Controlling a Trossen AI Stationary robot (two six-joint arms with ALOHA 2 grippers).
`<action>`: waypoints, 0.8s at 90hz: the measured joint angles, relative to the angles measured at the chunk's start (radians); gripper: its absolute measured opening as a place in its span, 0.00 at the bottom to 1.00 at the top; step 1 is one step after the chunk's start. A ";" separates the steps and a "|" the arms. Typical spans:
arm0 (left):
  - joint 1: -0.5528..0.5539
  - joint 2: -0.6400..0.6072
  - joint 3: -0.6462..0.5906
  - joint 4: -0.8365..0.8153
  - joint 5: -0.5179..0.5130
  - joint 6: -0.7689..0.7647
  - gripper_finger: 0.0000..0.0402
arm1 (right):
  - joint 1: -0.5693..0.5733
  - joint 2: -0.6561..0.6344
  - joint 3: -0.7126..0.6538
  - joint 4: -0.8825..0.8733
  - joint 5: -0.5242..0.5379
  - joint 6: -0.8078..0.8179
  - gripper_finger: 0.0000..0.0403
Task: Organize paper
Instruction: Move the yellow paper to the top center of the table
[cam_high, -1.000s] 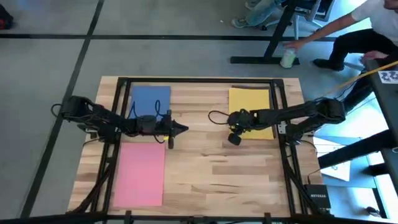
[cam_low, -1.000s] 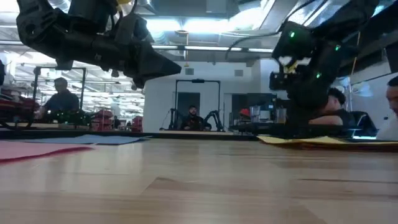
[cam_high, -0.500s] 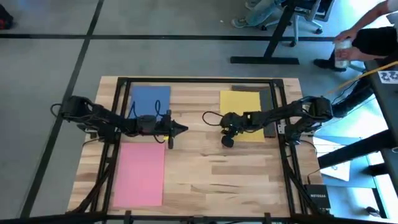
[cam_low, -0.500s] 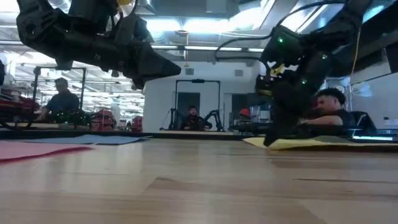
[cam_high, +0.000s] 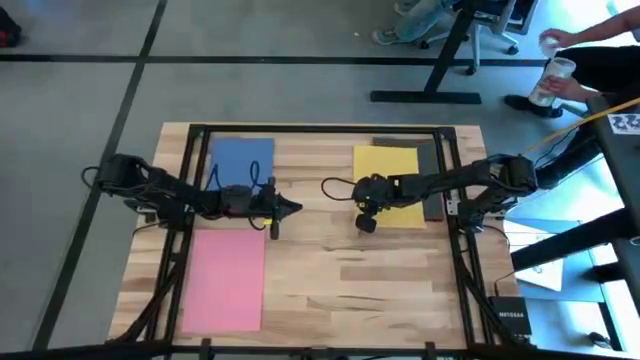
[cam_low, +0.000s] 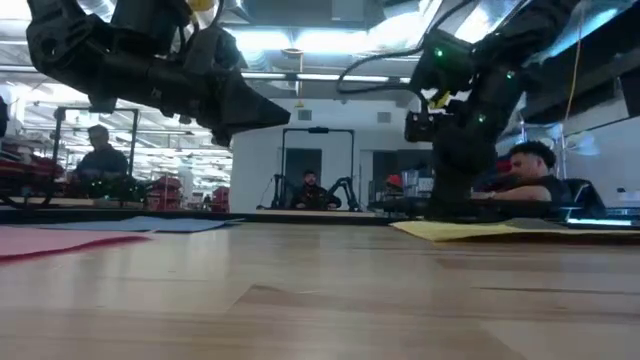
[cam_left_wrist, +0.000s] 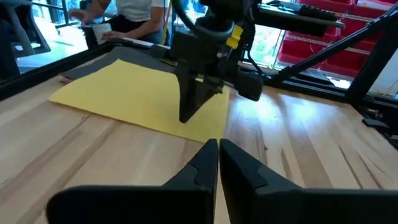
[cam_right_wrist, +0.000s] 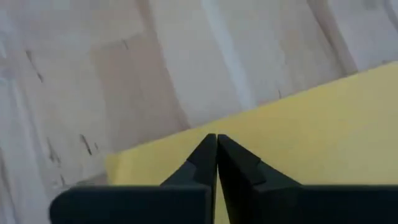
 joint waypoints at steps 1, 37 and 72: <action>0.000 0.000 0.000 0.000 0.000 0.000 0.00 | 0.000 0.004 0.000 -0.002 0.000 0.002 0.00; -0.036 0.000 0.044 -0.135 0.000 0.005 0.00 | 0.000 0.154 0.028 0.239 -0.161 0.009 0.00; -0.038 0.000 0.105 -0.271 -0.038 0.025 0.00 | -0.018 0.208 0.303 0.056 -0.176 -0.171 0.00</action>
